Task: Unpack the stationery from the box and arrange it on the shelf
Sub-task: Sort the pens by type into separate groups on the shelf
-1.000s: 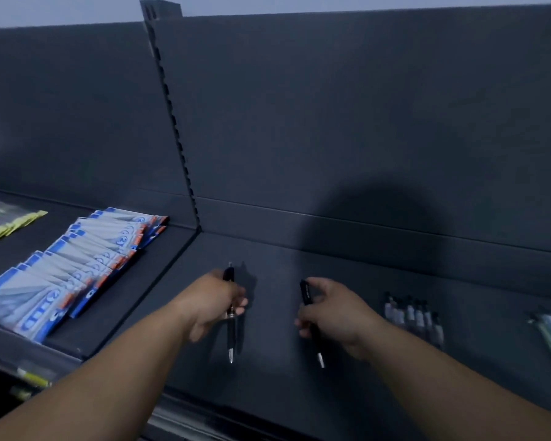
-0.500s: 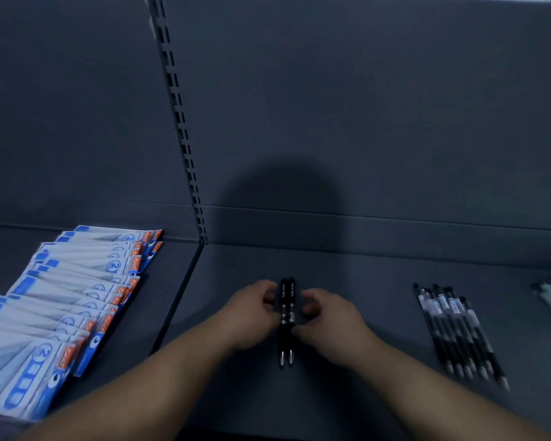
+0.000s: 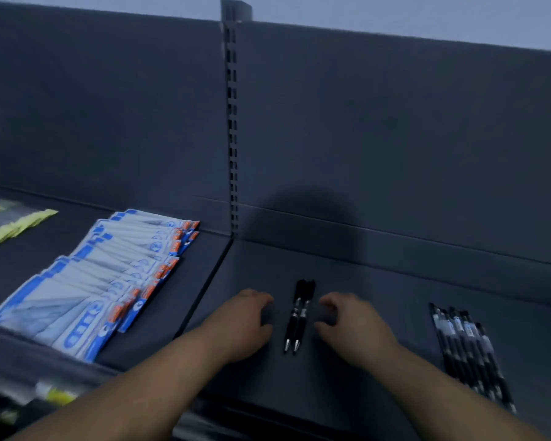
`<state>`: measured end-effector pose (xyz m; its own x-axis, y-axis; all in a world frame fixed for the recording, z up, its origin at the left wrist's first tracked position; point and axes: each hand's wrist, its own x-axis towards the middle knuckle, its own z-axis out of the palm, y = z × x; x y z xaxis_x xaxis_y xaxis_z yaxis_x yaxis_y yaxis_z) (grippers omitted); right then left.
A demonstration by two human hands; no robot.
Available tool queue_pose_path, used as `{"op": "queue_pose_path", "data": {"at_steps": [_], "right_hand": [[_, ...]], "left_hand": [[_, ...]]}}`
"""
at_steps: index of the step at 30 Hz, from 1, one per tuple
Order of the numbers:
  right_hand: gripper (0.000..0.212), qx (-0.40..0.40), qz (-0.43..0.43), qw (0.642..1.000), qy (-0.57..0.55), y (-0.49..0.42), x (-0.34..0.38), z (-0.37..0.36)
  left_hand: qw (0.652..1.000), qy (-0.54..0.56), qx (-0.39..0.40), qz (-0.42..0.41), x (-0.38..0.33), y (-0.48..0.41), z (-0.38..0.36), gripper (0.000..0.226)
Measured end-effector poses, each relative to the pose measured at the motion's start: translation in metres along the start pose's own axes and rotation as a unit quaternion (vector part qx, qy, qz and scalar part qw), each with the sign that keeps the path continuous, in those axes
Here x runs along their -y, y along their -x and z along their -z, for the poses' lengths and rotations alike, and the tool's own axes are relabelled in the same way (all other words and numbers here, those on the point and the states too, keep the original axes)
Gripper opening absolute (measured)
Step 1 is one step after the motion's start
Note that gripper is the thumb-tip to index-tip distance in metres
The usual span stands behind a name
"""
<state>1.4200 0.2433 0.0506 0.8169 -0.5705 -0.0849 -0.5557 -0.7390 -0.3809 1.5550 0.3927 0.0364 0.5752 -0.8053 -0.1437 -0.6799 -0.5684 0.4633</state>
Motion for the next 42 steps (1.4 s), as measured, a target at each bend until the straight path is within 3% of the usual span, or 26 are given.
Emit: {"op": "queue_pose_path", "data": {"at_steps": [8, 13, 16, 25, 30, 36, 42], "right_hand": [[0.045, 0.033, 0.162, 0.986, -0.027, 0.037, 0.029, 0.012], [0.045, 0.101, 0.308, 0.943, -0.070, 0.104, 0.043, -0.022], [0.044, 0.141, 0.356, 0.923, -0.043, 0.146, 0.039, -0.056], [0.073, 0.260, 0.356, 0.892, 0.101, 0.212, 0.050, -0.132], [0.068, 0.258, 0.403, 0.865, 0.148, 0.244, 0.121, -0.178], [0.069, 0.321, 0.428, 0.824, 0.184, 0.291, 0.228, -0.239], [0.067, 0.316, 0.449, 0.817, 0.176, 0.307, 0.328, -0.273]], "left_hand": [[0.980, -0.056, -0.128, 0.141, -0.001, 0.126, -0.001, 0.059], [0.948, -0.041, -0.189, 0.255, -0.014, 0.225, -0.043, 0.059], [0.927, -0.044, -0.177, 0.327, -0.018, 0.292, -0.079, 0.070], [0.841, 0.006, -0.183, 0.509, 0.000, 0.451, -0.138, 0.070], [0.807, 0.024, -0.199, 0.555, 0.037, 0.515, -0.142, 0.068], [0.781, 0.048, -0.167, 0.600, 0.109, 0.607, -0.142, 0.067], [0.761, 0.061, -0.156, 0.627, 0.184, 0.663, -0.120, 0.066]]}}
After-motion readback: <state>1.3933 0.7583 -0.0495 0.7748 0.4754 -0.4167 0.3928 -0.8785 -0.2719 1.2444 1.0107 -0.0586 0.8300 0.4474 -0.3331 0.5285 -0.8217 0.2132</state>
